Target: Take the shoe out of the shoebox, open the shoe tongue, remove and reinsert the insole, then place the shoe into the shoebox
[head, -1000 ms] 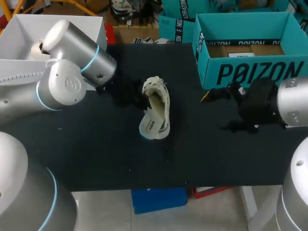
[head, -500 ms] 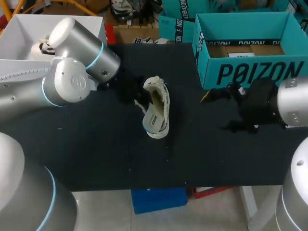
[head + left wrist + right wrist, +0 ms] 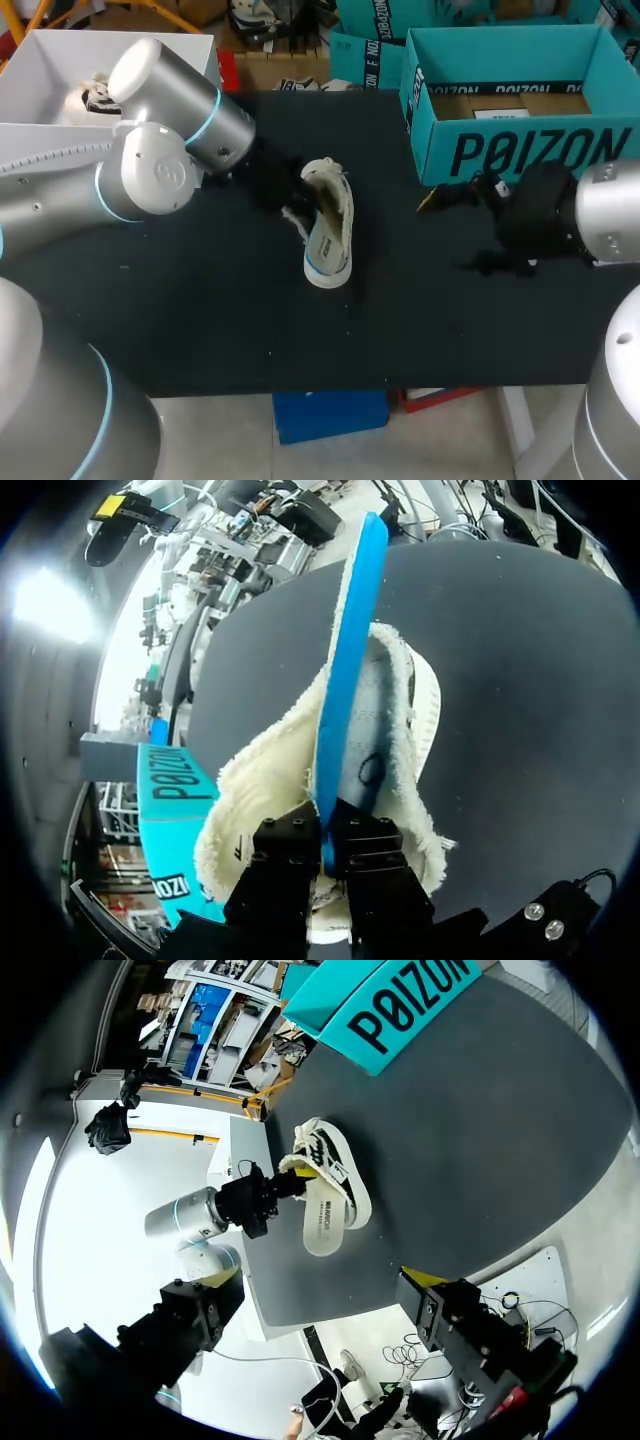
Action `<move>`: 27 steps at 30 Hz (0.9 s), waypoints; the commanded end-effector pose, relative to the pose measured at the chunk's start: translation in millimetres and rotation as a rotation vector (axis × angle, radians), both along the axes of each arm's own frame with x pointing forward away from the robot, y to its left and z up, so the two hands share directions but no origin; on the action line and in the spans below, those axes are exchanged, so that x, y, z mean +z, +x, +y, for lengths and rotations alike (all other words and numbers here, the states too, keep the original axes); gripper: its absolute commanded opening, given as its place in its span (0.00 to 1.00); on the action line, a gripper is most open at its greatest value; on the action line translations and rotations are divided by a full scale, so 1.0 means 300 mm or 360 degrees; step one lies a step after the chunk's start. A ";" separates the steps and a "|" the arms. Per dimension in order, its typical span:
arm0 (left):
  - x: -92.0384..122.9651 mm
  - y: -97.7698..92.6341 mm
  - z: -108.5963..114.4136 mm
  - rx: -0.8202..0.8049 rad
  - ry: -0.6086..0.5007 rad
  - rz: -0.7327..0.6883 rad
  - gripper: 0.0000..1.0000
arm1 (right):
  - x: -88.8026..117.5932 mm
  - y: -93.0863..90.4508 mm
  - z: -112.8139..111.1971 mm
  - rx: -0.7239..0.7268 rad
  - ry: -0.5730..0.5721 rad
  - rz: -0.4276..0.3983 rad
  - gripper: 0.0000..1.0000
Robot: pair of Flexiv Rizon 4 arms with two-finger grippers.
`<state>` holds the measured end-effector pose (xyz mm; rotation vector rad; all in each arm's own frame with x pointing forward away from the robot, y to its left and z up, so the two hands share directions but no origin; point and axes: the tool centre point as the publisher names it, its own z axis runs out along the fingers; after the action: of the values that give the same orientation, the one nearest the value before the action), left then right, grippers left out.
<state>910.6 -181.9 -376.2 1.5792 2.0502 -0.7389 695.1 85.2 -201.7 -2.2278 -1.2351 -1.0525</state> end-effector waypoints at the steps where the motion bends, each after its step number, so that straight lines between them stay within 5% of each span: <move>1: 0.011 -0.013 0.007 0.0005 -0.0018 -0.0003 0.83 | -0.003 0.002 0.006 -0.0004 -0.0004 -0.0001 1.00; 3: 0.031 -0.021 0.014 0.0008 -0.0044 -0.0005 0.98 | -0.003 0.002 0.006 -0.0004 -0.0004 -0.0001 1.00; 11: 0.104 -0.056 0.020 -0.0013 -0.0112 -0.0023 0.99 | -0.003 0.002 0.006 -0.0004 -0.0004 -0.0001 1.00; 27: 0.117 -0.153 -0.005 -0.0105 -0.0164 0.0022 0.72 | -0.003 0.002 0.006 -0.0004 -0.0004 -0.0001 1.00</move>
<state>868.2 -186.2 -341.9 1.5937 1.9484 -0.8711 695.2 85.3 -201.6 -2.2284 -1.2351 -1.0522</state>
